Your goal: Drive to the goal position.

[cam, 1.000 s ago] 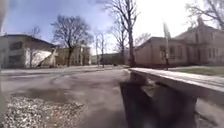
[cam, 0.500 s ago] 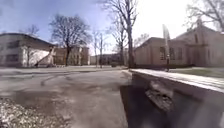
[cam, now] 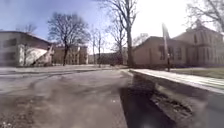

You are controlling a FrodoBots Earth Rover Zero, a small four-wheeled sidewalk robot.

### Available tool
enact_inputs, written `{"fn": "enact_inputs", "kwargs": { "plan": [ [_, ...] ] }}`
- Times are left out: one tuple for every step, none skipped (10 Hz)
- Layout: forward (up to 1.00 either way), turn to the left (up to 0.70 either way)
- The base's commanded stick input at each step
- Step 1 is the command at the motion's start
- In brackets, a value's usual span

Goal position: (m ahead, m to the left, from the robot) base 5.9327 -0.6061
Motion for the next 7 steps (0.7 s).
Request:
{"fn": "enact_inputs", "kwargs": {
  "plan": [
    [0.85, 0.00],
    [0.85, 0.00],
    [0.85, 0.00],
    [0.85, 0.00],
    [0.85, 0.00],
    [0.85, 0.00],
    [0.85, 0.00]
  ]
}}
